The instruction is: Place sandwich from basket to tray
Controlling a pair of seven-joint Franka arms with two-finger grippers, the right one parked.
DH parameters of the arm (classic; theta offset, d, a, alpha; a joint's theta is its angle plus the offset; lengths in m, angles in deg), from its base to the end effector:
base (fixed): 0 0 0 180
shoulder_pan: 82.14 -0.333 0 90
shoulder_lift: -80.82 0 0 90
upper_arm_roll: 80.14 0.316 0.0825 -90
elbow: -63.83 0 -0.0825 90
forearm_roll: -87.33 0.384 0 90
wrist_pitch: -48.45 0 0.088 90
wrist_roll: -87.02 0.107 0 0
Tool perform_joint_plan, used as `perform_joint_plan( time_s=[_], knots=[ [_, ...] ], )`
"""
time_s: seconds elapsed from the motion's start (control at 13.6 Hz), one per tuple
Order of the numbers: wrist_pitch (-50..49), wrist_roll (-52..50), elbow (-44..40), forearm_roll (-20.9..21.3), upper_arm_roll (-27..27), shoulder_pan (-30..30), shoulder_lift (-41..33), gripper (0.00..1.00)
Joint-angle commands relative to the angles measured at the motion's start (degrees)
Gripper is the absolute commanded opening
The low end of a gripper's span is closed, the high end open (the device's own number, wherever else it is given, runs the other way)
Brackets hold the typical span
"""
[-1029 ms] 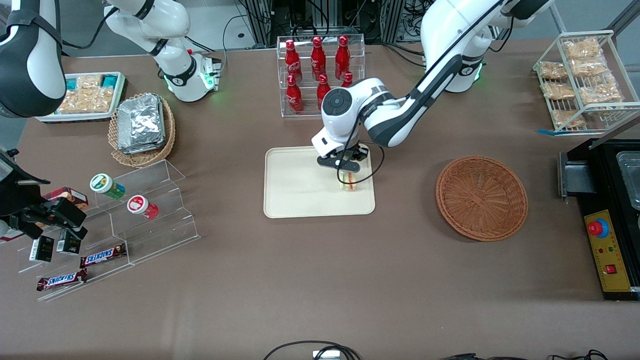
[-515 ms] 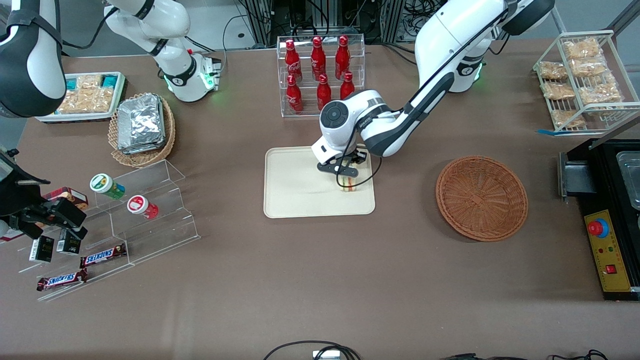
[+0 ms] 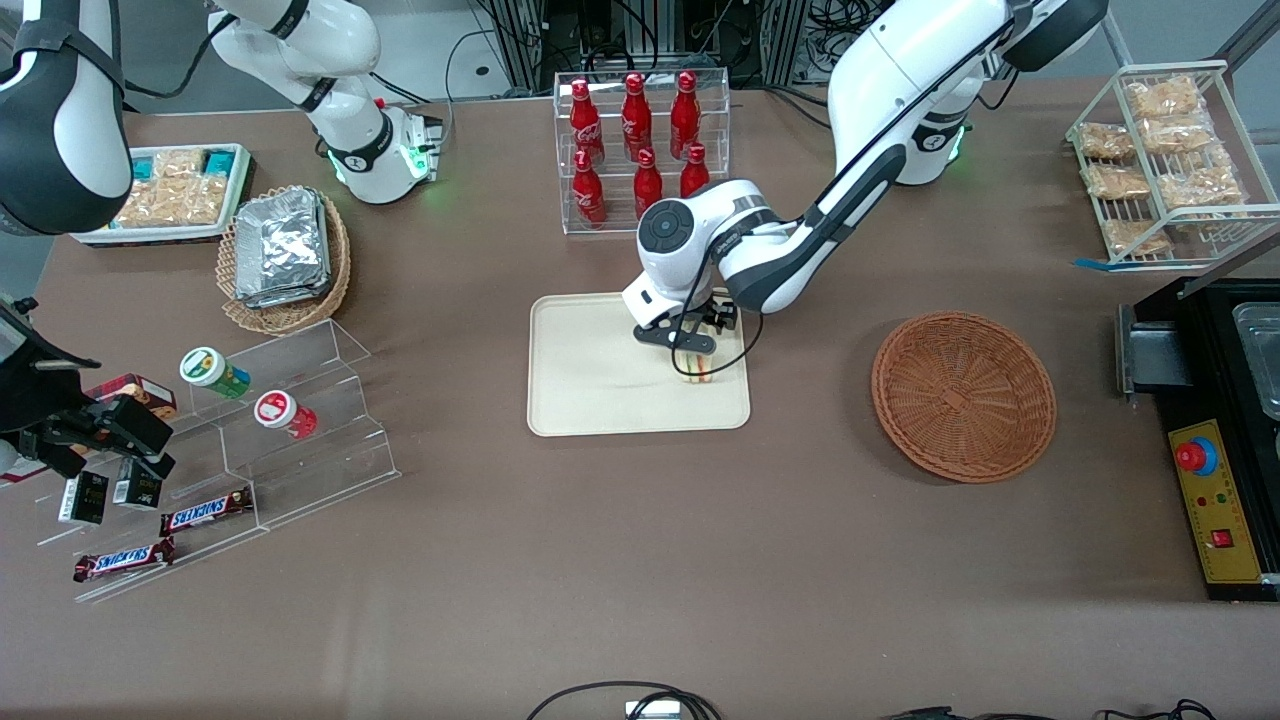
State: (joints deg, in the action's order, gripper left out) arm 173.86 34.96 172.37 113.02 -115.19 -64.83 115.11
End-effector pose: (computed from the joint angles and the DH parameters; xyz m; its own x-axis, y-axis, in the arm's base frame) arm 0.3976 -0.4649 0.2203 0.9655 -0.2365 -0.1087 -0.2485 -0.9619 -0.1141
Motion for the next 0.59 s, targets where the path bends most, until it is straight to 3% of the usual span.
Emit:
perform_joint_plan(
  time_s=[0.0,0.29,0.51],
  knots=[
    [-0.9,-3.6,-3.9,1.0,0.3,0.4,0.0,0.89],
    [-6.1,-5.1,-9.7,0.1,0.4,-0.1,-0.4,0.90],
    [-7.2,-7.1,-11.3,0.0,0.2,-3.8,-1.2,0.90]
  ],
)
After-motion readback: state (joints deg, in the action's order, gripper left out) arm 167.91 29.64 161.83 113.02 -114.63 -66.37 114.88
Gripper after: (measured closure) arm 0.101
